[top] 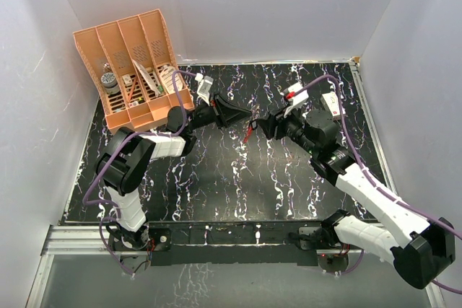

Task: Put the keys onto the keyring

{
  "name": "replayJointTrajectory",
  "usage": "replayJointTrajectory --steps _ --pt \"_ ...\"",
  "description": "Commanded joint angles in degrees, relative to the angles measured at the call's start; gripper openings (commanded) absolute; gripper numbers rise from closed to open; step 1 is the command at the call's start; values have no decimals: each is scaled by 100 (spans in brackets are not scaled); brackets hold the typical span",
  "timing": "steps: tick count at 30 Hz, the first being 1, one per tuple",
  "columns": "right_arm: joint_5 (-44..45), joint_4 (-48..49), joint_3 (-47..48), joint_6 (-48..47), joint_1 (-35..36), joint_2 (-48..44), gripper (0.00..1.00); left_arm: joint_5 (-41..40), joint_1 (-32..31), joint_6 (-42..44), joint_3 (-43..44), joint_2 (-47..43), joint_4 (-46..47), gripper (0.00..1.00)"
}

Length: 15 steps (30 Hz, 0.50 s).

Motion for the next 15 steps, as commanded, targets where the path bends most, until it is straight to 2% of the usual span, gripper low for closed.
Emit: replayJointTrajectory --steps 1,15 --pt "-247 448 -241 15 9 -55 50 292 76 -90 285 -234 852 0" --pt "-353 480 -570 176 -9 -81 51 290 253 -205 293 -356 805 0"
